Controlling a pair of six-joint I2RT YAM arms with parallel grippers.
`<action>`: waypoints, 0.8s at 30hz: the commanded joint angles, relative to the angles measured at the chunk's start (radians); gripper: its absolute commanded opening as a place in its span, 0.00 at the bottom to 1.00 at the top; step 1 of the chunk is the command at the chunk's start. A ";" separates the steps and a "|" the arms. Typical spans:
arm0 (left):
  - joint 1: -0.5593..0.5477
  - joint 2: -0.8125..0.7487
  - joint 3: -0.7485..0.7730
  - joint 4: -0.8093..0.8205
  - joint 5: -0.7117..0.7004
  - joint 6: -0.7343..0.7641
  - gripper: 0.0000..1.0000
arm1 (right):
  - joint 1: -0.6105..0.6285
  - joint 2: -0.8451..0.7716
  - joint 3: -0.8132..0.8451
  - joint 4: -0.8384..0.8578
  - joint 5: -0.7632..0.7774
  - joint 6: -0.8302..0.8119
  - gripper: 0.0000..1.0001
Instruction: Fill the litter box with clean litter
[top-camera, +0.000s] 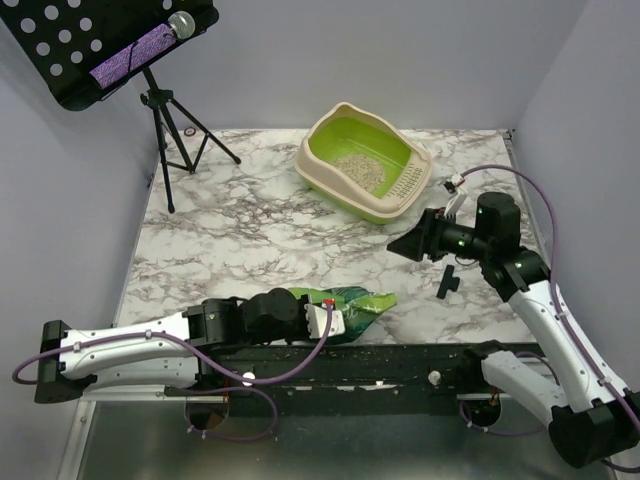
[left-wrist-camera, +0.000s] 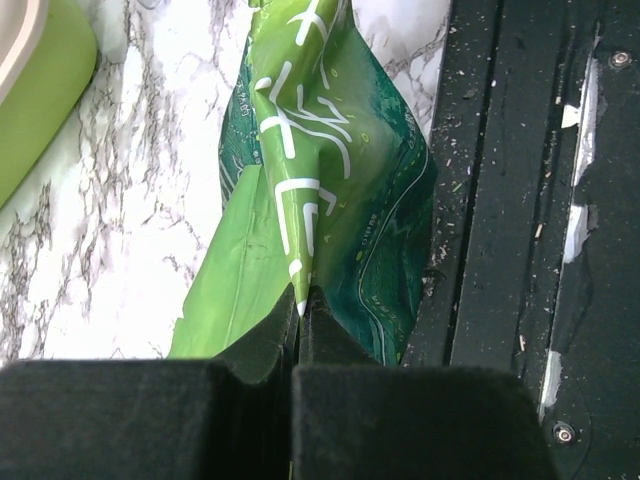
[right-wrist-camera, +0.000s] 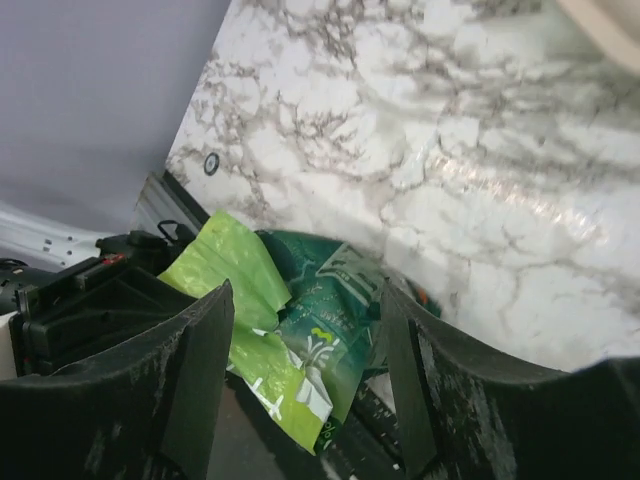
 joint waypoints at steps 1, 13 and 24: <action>-0.003 -0.038 -0.010 -0.013 -0.104 -0.026 0.00 | 0.042 -0.036 0.085 -0.043 0.067 -0.162 0.68; -0.002 -0.164 -0.050 0.010 -0.117 -0.032 0.00 | 0.567 0.010 0.160 -0.206 0.263 -0.541 0.67; -0.002 -0.191 -0.058 0.008 -0.099 -0.032 0.00 | 0.727 0.045 0.096 -0.073 0.331 -0.868 0.67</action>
